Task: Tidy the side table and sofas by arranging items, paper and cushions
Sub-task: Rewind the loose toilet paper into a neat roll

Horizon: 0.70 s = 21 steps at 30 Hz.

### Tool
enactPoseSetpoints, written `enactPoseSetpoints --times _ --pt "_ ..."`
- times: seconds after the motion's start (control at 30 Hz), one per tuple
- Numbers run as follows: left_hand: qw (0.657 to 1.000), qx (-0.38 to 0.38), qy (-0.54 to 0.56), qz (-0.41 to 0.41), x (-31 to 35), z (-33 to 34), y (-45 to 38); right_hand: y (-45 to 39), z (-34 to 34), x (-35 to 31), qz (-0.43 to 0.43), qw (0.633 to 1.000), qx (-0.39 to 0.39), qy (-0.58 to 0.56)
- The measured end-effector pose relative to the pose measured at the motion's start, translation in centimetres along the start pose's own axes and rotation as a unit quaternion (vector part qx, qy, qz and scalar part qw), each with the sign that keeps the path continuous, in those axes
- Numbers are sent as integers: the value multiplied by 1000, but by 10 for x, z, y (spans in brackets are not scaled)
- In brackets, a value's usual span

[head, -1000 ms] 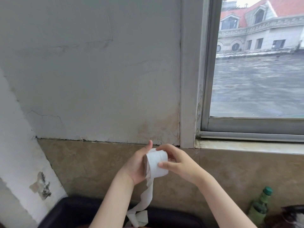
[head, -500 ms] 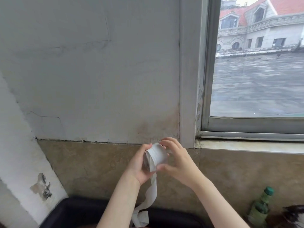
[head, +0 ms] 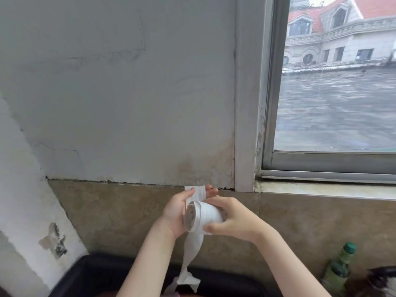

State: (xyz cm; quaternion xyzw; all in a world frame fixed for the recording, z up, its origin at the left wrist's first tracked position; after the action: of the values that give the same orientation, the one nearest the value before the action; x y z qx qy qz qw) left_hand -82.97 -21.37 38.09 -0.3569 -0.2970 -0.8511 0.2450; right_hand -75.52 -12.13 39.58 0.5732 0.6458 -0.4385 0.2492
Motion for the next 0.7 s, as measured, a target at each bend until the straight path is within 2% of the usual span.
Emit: enactPoseSetpoints --times 0.13,0.33,0.4,0.47,0.53,0.63,0.7 --pt "995 -16 -98 11 -3 2 3 -5 -1 3 38 999 21 16" --pt "985 -92 -131 67 -3 4 8 -10 -14 -1 4 976 171 138" --pt "986 -82 -129 70 -4 7 7 -10 -19 -1 -7 961 223 162" --pt "992 -40 -99 74 -5 9 6 -8 -20 0 -32 951 265 156" --pt "996 2 -37 81 -4 10 4 -6 -19 0 -70 950 261 154" --pt "993 44 69 83 -2 8 1 -6 -7 3 -103 953 185 217" --pt "992 57 85 75 -2 10 0 -6 -3 6 -115 948 179 239"
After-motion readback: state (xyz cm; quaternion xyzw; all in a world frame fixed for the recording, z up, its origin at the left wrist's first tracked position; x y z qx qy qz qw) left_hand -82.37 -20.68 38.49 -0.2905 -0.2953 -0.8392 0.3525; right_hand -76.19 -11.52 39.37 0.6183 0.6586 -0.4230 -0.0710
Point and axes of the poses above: each hand's wrist, its own y-axis away from the middle knuckle, its own z-axis out of the palm, x = y × z, the point moved 5 cm from there along -y, towards the middle knuckle, and after that the axes turned 5 degrees about x, right-handed, at the moved point
